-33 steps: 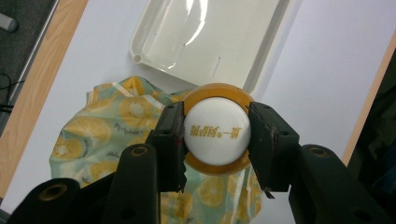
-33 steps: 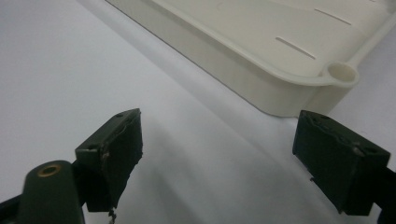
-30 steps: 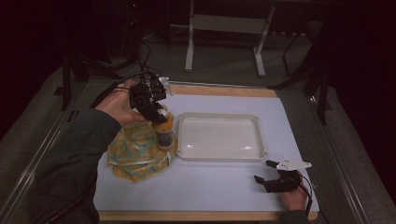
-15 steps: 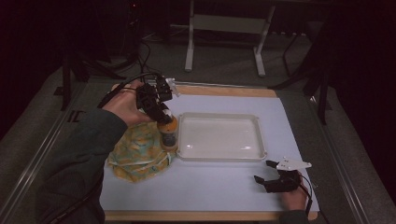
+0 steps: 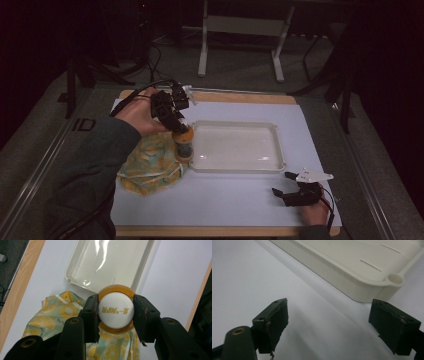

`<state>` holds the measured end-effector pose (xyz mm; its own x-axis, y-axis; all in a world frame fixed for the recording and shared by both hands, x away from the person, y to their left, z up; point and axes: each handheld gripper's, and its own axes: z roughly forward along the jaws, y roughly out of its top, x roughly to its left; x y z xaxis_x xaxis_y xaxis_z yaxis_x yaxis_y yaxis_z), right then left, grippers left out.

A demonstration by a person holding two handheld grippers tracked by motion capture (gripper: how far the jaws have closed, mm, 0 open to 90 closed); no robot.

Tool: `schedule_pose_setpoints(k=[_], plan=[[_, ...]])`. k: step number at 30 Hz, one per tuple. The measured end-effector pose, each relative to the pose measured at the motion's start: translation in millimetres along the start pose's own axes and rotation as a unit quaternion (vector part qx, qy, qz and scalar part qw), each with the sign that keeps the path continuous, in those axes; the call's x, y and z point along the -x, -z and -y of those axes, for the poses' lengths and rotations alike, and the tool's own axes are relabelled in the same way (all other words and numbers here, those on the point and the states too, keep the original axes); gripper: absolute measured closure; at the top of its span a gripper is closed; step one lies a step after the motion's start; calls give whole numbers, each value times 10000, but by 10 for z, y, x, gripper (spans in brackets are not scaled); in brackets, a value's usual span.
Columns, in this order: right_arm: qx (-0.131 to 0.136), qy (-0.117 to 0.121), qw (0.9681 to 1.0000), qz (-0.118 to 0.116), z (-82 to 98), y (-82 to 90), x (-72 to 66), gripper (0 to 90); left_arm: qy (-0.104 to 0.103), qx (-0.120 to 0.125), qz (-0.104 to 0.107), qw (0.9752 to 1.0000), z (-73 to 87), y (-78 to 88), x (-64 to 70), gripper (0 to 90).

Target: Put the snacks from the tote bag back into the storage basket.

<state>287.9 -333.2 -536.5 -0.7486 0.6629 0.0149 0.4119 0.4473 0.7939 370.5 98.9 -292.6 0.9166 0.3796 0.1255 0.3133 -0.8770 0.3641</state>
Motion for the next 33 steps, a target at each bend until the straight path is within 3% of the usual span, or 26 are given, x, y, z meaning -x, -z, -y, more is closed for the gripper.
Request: schedule_pose_setpoints(k=[33], plan=[[-22,1,10000,-28,-1,-3,5,155,-137,-6,26,9999,-225,-104,66,588]])
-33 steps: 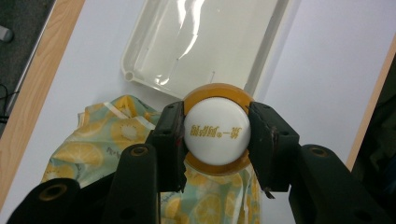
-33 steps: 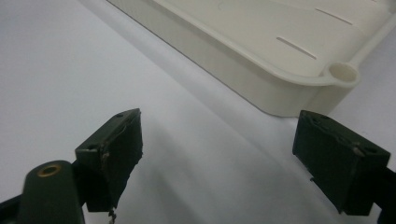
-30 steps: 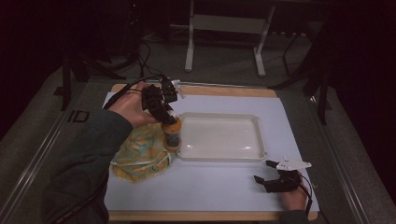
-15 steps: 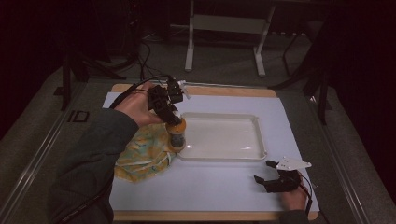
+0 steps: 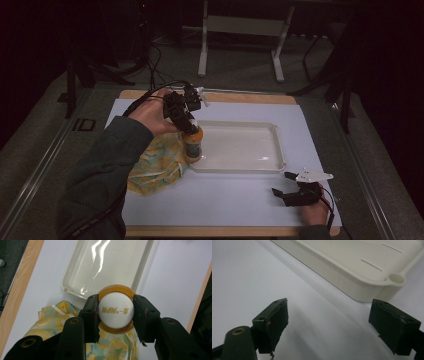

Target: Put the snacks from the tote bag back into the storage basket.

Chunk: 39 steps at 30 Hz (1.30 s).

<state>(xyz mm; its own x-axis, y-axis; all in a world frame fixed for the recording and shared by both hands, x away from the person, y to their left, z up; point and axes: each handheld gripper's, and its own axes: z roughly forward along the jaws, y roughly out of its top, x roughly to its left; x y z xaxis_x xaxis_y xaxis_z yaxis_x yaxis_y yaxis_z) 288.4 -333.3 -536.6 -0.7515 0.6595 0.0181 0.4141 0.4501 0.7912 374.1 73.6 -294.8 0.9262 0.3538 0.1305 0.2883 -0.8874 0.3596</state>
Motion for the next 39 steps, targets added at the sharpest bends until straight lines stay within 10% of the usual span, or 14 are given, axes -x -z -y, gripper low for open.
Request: schedule_pose_setpoints(k=[39], plan=[[12,-6,10000,-10,0,2,1,155,-86,-104,109,9998,-193,-324,65,588]])
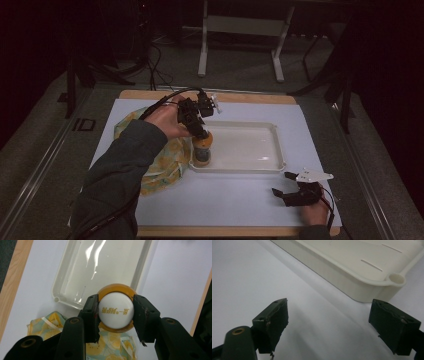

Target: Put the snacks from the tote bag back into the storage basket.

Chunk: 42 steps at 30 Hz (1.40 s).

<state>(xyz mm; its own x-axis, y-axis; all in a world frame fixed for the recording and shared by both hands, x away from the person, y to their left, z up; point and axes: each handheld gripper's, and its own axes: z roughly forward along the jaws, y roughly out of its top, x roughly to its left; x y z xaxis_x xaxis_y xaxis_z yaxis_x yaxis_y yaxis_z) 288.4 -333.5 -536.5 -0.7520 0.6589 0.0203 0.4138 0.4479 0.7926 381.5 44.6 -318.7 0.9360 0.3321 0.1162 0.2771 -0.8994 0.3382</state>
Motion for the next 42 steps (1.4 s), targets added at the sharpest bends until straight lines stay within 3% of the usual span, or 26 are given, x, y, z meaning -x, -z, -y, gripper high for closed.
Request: schedule_pose_setpoints(k=[28,34,36,42], plan=[[15,-8,10000,-13,1,0,3,155,24,-270,70,9996,-1,-250,4,587],[13,-7,10000,-14,1,0,3,155,6,-409,109,9991,24,-365,-1,586],[17,-9,10000,-17,1,-1,3,155,29,-264,222,9994,42,-370,-19,582],[8,-2,10000,-6,1,-1,0,155,84,-167,332,9993,61,-365,-30,567]])
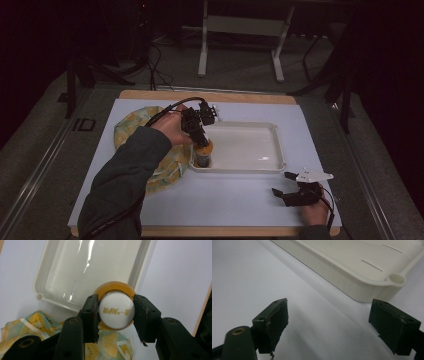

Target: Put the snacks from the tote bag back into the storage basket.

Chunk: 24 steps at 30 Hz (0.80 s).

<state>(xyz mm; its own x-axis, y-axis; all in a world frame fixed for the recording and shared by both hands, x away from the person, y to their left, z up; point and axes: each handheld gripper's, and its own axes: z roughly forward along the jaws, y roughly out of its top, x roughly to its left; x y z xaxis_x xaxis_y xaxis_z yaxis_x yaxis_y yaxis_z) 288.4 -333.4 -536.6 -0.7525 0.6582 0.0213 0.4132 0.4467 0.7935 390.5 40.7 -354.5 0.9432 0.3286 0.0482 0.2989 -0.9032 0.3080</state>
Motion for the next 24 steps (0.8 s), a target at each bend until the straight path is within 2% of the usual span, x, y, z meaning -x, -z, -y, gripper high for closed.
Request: schedule_pose_setpoints(k=[9,24], plan=[[-3,2,10000,3,0,-1,-1,155,53,5,32,10000,51,-22,-22,507],[4,16,10000,7,-1,-2,-3,155,101,542,16,9985,164,202,-15,500]])
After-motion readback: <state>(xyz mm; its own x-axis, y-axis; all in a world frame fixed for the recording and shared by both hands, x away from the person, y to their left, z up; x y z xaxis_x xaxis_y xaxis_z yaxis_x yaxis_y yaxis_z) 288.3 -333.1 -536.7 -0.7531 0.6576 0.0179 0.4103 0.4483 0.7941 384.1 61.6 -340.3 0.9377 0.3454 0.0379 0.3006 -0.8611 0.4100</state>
